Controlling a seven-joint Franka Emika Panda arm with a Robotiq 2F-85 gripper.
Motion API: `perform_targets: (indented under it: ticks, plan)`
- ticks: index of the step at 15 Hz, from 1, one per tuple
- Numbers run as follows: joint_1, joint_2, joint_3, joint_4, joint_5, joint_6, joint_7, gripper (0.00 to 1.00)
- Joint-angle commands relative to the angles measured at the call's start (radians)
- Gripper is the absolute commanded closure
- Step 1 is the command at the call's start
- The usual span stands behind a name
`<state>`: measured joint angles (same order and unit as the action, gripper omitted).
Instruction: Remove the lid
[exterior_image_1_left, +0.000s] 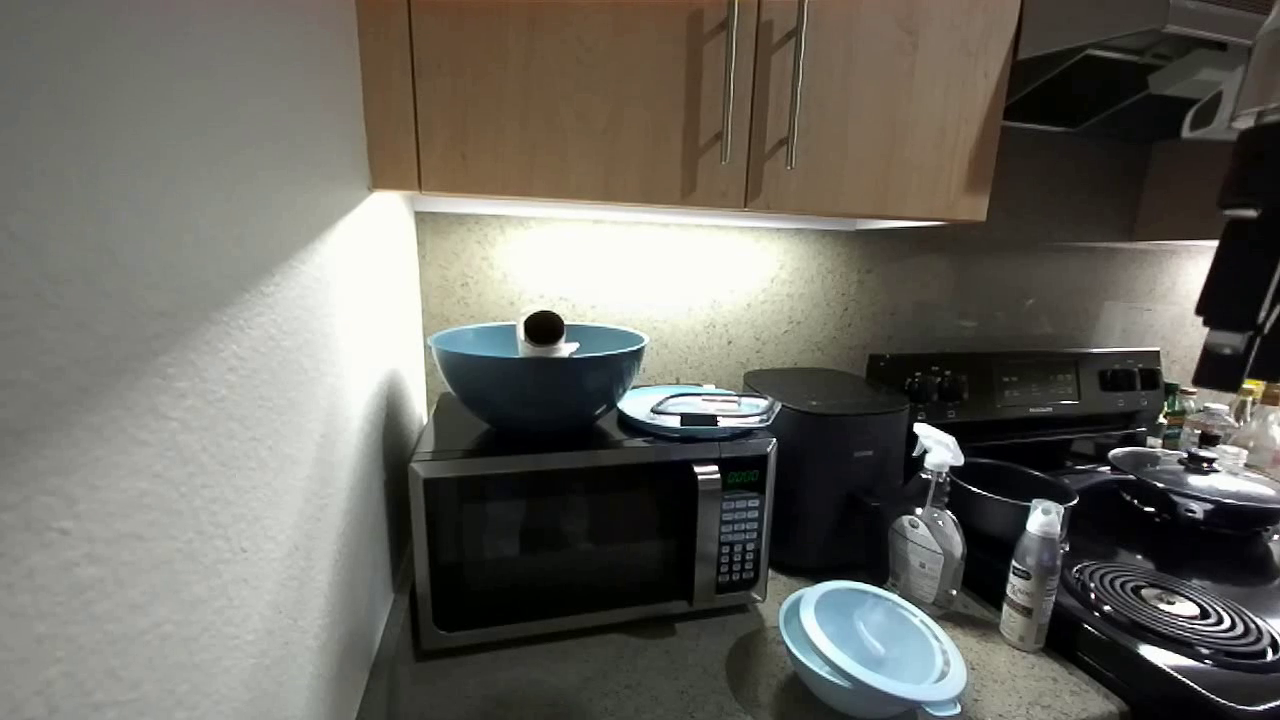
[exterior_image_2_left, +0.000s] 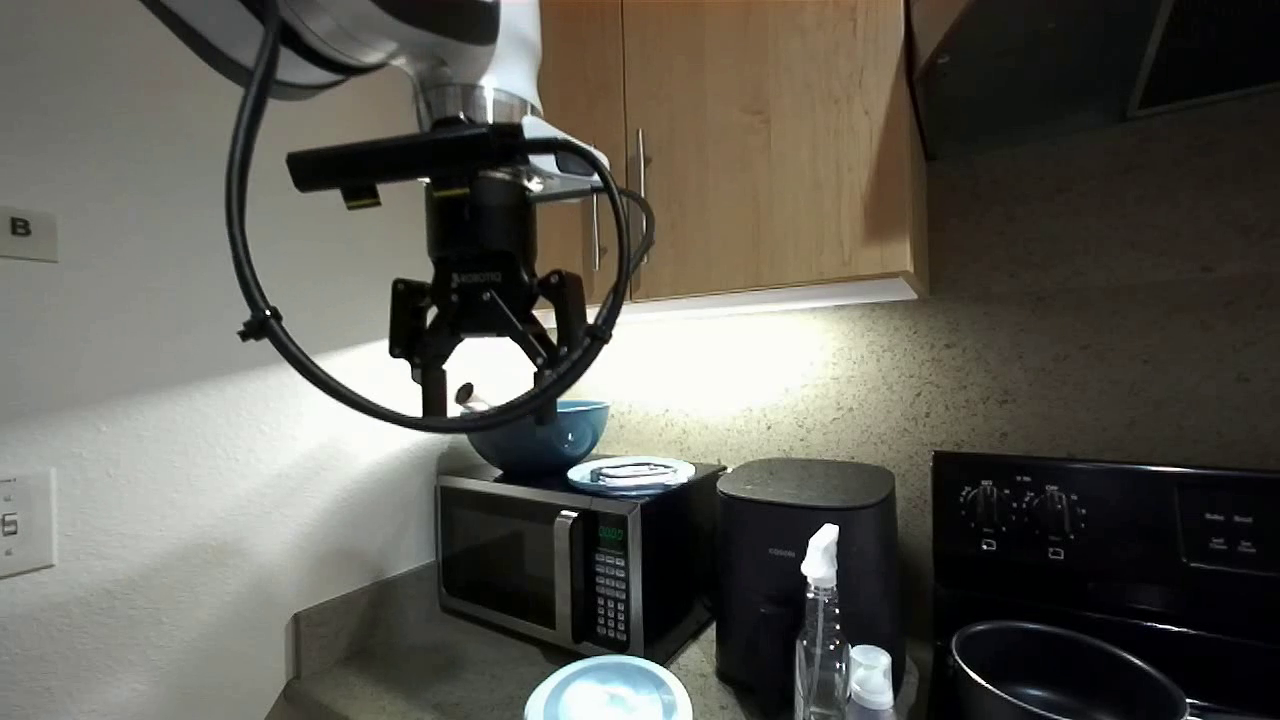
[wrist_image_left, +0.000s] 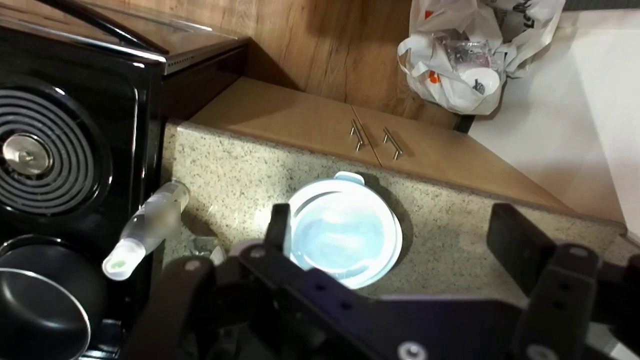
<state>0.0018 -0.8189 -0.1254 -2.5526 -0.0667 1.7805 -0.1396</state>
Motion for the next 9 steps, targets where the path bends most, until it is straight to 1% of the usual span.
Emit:
perform_targets:
  ticks: [1, 4, 5, 6, 7, 9]
  plan:
    - [-0.016, 0.145, -0.031, -0.001, -0.023, 0.047, -0.054, 0.00]
    - [-0.026, 0.249, -0.040, 0.012, -0.043, 0.060, -0.064, 0.00]
    - [-0.026, 0.278, -0.042, 0.022, -0.044, 0.046, -0.066, 0.00]
    - [-0.031, 0.289, -0.025, 0.043, -0.051, -0.001, -0.045, 0.00]
    - [-0.029, 0.244, -0.028, 0.002, -0.023, 0.042, -0.037, 0.00]
    - [-0.033, 0.280, -0.024, 0.021, -0.029, 0.028, -0.036, 0.00]
